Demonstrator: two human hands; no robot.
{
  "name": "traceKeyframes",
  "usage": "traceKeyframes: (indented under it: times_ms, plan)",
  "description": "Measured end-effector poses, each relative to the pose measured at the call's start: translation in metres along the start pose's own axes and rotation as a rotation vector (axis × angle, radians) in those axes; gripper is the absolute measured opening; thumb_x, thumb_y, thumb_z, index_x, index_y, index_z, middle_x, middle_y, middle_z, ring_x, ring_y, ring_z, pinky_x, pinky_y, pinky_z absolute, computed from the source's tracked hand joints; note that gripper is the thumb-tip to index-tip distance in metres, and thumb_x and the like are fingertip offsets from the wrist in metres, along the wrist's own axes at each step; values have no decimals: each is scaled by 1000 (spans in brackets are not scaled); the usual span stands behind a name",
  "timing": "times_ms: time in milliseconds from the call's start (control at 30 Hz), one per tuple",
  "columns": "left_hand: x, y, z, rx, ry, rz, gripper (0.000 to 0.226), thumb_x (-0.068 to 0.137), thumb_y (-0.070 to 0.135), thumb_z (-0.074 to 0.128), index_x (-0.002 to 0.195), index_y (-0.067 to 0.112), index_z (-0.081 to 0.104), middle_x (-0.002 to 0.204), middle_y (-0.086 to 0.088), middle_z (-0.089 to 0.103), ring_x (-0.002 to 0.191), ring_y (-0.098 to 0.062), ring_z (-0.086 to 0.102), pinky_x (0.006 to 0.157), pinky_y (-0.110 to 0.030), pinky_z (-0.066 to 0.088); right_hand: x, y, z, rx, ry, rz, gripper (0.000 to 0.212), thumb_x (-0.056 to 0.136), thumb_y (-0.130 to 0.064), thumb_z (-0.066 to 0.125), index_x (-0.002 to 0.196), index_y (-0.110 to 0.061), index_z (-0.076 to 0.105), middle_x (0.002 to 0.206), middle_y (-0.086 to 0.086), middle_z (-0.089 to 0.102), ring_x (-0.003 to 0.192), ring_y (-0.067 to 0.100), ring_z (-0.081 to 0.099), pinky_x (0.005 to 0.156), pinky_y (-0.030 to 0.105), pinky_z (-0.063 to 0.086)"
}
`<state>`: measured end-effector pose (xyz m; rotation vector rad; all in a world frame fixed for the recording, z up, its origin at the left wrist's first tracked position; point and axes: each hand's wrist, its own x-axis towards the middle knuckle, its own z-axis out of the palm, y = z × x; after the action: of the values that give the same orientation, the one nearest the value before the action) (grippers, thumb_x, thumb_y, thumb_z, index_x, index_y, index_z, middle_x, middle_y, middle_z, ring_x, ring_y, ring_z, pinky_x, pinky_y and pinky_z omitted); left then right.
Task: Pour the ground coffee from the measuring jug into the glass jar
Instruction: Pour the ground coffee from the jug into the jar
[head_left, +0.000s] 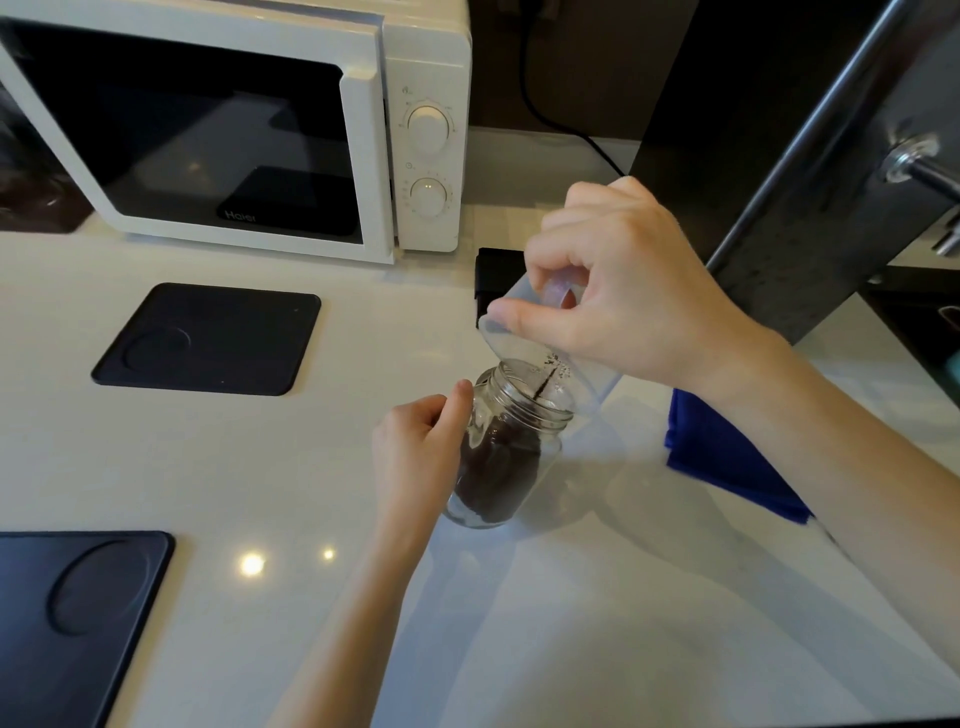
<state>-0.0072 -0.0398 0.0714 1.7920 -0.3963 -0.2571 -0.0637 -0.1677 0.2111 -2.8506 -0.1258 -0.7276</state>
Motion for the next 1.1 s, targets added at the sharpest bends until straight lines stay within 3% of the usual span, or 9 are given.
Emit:
traceKeyframes:
  times_ms: [133,367,500,667,800,867,933,1000,1100]
  plan:
    - [0,0,0,8,0,6,57,86,34,52,36,17,29,31,5,28,35,-9,25,38,-18,19,-1,-2,1,-31,6,-31,45,74,-29,71,52,-20,32,50,-14,25,62,18,34,68,36,30]
    - [-1,0,0,18,3,14,59,86,33,52,34,18,29,29,4,26,34,-9,24,37,-16,17,-2,-2,2,-44,22,-50,44,74,-28,71,52,-19,33,52,-9,31,62,19,36,68,39,33]
    - [-1,0,0,19,0,15,59,86,32,52,35,17,28,29,5,26,34,-9,24,37,-16,17,-2,-3,1,-24,4,-51,44,75,-29,70,53,-21,32,51,-16,25,62,17,35,68,37,31]
    - [-1,0,0,17,-5,18,60,87,31,52,33,18,31,28,5,27,32,-9,25,36,-15,16,-5,2,1,-14,-1,1,42,75,-30,70,53,-17,36,52,-5,36,62,19,37,70,38,32]
    - [0,0,-1,17,-1,31,60,87,28,52,33,18,27,27,5,26,32,-9,24,36,-14,16,-8,12,1,86,24,140,41,74,-30,71,50,-12,43,49,-7,37,60,15,37,69,32,33]
    - [0,-2,-2,13,1,41,60,87,24,53,32,19,29,27,5,25,31,-8,24,35,-13,16,-11,22,0,195,51,244,40,74,-29,72,52,-5,49,51,3,44,59,15,39,63,29,33]
    - [0,-5,-3,-2,10,46,59,86,22,53,33,19,28,28,5,23,32,-8,22,36,-14,15,-16,30,1,336,81,336,39,76,-25,71,56,3,52,56,18,46,59,25,43,57,28,35]
    - [1,-8,-4,-14,20,39,55,84,24,54,36,19,26,32,6,21,36,-8,19,39,-17,15,-23,37,4,495,134,435,38,78,-20,69,57,6,51,56,19,44,58,32,42,53,26,36]
    - [4,-14,-4,-56,42,-13,46,77,29,54,43,17,25,38,7,20,43,-10,19,44,-26,17,-34,41,9,633,279,603,37,79,-20,67,59,7,51,56,17,47,55,22,44,51,15,40]
